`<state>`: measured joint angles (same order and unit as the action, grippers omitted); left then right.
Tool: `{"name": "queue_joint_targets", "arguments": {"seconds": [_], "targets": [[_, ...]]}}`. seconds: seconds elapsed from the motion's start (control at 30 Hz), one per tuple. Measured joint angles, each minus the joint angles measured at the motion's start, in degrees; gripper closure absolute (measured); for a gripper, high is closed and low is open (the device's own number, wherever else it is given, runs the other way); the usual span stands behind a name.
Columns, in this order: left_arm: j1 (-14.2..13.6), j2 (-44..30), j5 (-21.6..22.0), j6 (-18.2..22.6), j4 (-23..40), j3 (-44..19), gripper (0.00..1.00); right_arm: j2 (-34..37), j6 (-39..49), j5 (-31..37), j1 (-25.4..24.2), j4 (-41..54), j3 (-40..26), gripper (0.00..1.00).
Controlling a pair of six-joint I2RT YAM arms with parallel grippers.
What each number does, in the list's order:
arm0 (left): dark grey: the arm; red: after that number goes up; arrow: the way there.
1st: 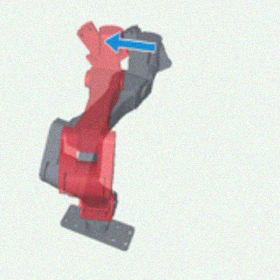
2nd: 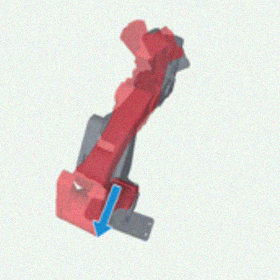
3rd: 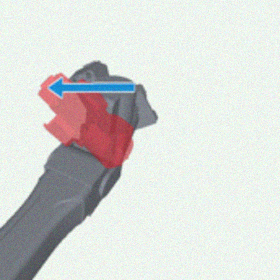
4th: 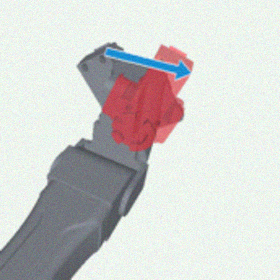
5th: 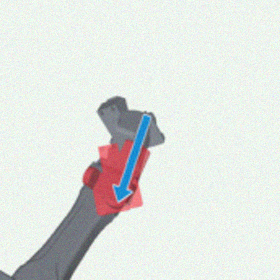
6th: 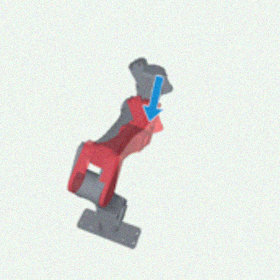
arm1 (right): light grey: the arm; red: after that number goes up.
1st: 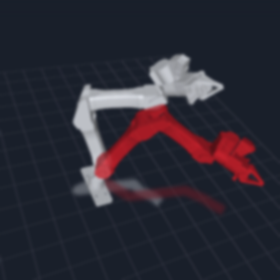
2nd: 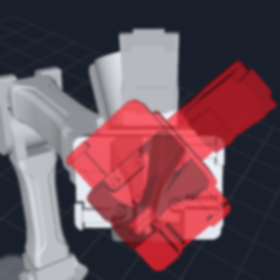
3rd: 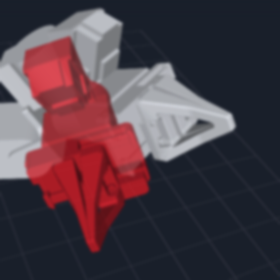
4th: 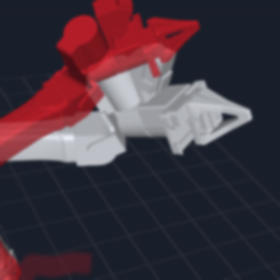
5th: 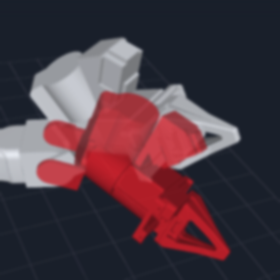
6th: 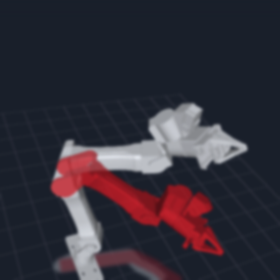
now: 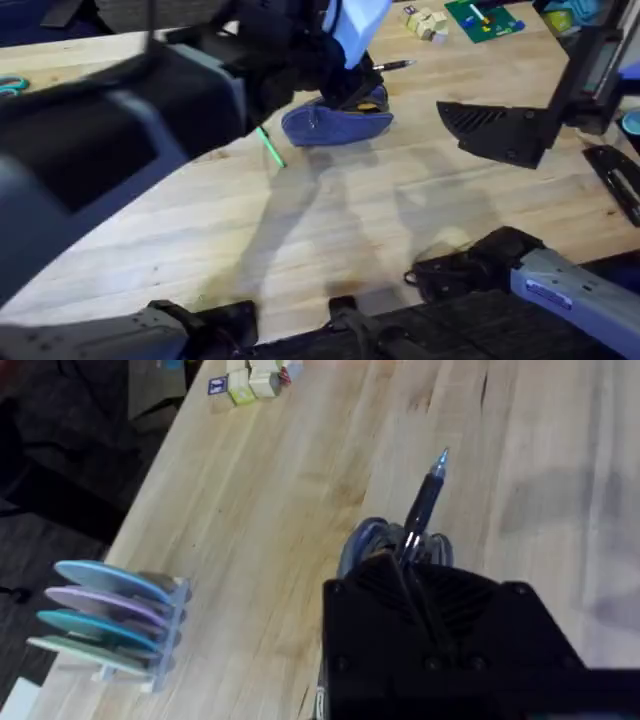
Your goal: Unzip the bag, pick up the pens from the table one at a time and place them inside, then zip the bag closed.
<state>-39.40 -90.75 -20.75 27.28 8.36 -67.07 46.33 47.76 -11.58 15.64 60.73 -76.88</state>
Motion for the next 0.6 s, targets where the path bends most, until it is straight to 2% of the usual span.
{"name": "queue_joint_targets", "arguments": {"seconds": [0.2, 0.33, 0.6], "targets": [[-1.71, -5.23, -0.02, -0.12, -4.19, 0.00, 0.958, 0.00, 0.00, -0.02, 0.00, 0.00, 0.00, 0.003], [-2.76, -6.37, -0.07, -0.13, -4.68, 0.00, 0.958, 0.00, -0.02, -0.02, 0.00, 0.00, 0.00, 0.004], [-2.99, -8.35, 0.00, -0.12, -5.69, 0.00, 0.959, 0.00, 0.00, -0.02, 0.00, 0.00, 0.00, 0.003]]}}
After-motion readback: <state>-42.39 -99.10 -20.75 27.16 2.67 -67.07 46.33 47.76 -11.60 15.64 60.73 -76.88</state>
